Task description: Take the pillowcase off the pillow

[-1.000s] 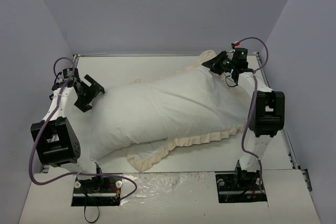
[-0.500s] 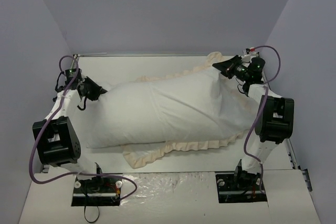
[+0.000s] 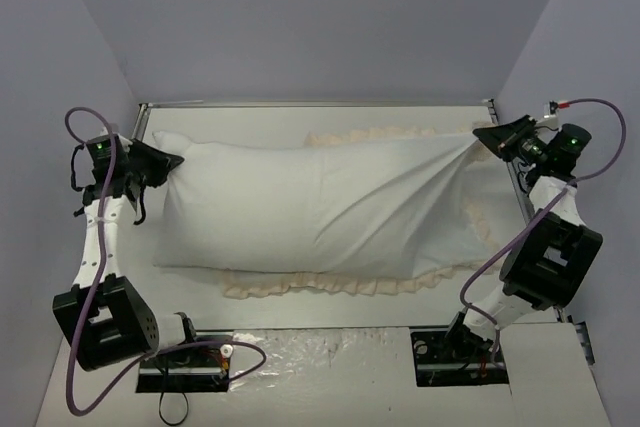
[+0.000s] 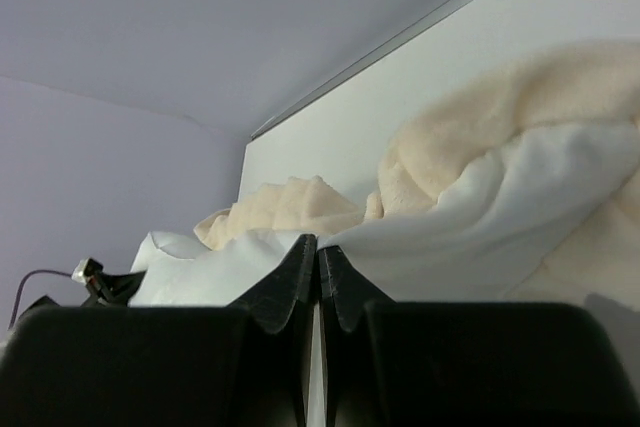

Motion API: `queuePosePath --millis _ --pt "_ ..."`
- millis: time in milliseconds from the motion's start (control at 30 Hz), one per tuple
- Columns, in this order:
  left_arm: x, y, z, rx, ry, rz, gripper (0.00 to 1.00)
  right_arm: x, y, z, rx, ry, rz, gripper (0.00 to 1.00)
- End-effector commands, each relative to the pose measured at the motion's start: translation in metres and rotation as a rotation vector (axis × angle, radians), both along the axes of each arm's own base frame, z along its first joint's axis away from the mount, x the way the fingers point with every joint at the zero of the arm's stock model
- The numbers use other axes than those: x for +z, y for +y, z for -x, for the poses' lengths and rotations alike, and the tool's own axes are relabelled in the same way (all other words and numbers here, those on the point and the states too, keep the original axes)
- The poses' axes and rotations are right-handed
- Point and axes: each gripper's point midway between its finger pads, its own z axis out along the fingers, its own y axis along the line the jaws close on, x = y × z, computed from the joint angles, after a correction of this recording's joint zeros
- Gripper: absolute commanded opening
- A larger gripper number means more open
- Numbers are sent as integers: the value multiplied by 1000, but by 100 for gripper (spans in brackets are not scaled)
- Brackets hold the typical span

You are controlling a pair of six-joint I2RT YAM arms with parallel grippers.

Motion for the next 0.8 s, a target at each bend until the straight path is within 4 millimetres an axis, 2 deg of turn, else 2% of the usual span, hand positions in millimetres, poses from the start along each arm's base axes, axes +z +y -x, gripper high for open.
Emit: queuePosePath --millis 0,67,167,267,367,400,433,467,500,533,567,600,633,667,700,733,767 --pt "55 51 -5 191 -158 -69 2 7 -50 11 -102 -36 79 0" --pt "62 54 -5 210 -176 -70 2 0 -73 20 -142 -27 98 0" --pt "63 57 -7 231 -192 -53 2 -16 -89 32 -163 16 143 0" --pt "60 58 -14 228 -184 -40 2 -29 -91 39 -164 57 149 0" --pt "59 58 -23 217 -169 -43 2 -33 -91 39 -162 70 177 0" --pt "59 57 -25 204 -167 -54 2 -33 -86 37 -146 65 187 0" --pt "63 54 -32 183 -169 -58 7 -34 -80 36 -125 80 184 0" --pt "65 49 -36 157 -169 -63 16 -37 -74 35 -97 89 189 0" --pt "68 40 -39 111 -174 -90 27 -37 -56 33 -25 64 226 3" --pt "62 33 -42 73 -144 -100 51 -33 -47 30 16 47 248 10" --pt "79 28 -46 44 -173 -130 59 -41 -31 36 65 100 227 27" --pt "79 16 -45 -11 -164 -174 68 -44 -9 36 154 67 285 33" --pt "84 12 -45 -35 -175 -201 78 -45 3 39 201 58 310 39" --pt "95 9 -45 -67 -209 -253 81 -47 18 48 254 81 314 51" --pt "103 1 -41 -95 -233 -280 84 -52 35 52 344 23 410 55" --pt "109 -3 -39 -111 -252 -310 87 -53 49 65 403 43 430 63" --pt "117 -6 -36 -142 -280 -366 88 -57 57 71 453 30 479 67"
